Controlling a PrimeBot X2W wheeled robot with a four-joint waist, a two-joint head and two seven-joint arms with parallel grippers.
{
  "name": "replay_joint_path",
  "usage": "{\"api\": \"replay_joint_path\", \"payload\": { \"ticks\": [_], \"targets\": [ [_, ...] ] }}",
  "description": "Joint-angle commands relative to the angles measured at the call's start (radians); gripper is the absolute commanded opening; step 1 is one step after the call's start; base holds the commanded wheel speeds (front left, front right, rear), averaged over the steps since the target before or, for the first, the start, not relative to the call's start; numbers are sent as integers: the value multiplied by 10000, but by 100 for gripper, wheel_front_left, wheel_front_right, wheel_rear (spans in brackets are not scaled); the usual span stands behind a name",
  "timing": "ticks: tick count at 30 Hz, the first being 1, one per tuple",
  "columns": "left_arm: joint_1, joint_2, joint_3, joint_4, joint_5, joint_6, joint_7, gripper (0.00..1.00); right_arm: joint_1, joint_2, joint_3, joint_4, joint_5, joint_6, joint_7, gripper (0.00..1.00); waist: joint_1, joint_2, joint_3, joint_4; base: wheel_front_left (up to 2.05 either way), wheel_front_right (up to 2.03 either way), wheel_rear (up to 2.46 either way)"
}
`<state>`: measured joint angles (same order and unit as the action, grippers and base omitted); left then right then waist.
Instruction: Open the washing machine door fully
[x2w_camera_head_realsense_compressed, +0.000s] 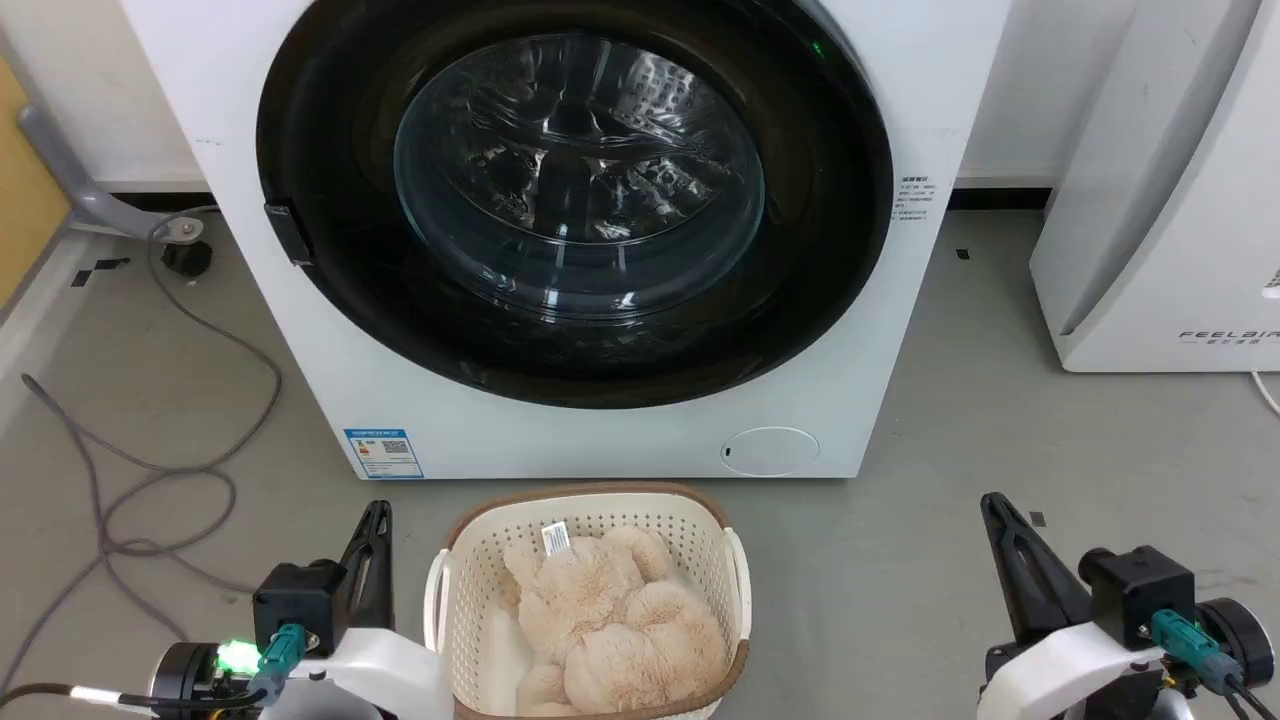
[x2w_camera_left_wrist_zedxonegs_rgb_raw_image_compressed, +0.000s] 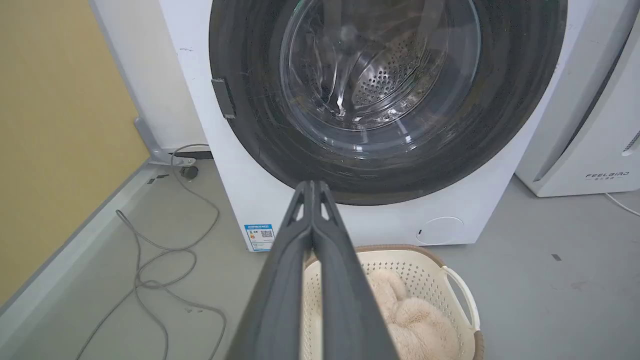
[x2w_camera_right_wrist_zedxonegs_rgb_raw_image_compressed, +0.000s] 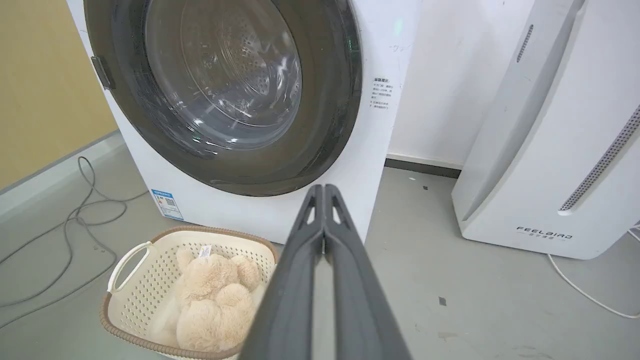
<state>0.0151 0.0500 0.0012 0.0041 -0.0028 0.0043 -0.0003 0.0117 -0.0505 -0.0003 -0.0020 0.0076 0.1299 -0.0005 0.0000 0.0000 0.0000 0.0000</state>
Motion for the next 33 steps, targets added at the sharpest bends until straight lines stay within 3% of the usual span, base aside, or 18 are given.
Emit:
{"api": "replay_joint_path", "payload": {
  "ticks": [1,28,29,33],
  "targets": [
    [-151,3,-12,-41,28,-43,3,0,-117,3,3,20,-76,8,5,0,0,0,0,0,0,0,0],
    [-151,3,-12,-41,28,-43,3,0,-117,3,3,20,-76,8,5,0,0,0,0,0,0,0,0],
    [0,0,-2,0,0,0,-1,100,0,0,-3,0,1,0,-1,100,0,0,0,0,0,0,0],
    [-2,0,-3,12,-15,21,-30,100,6,0,-20,1,54,0,-30,100,0,0,4,-2,0,0,0]
  ]
}}
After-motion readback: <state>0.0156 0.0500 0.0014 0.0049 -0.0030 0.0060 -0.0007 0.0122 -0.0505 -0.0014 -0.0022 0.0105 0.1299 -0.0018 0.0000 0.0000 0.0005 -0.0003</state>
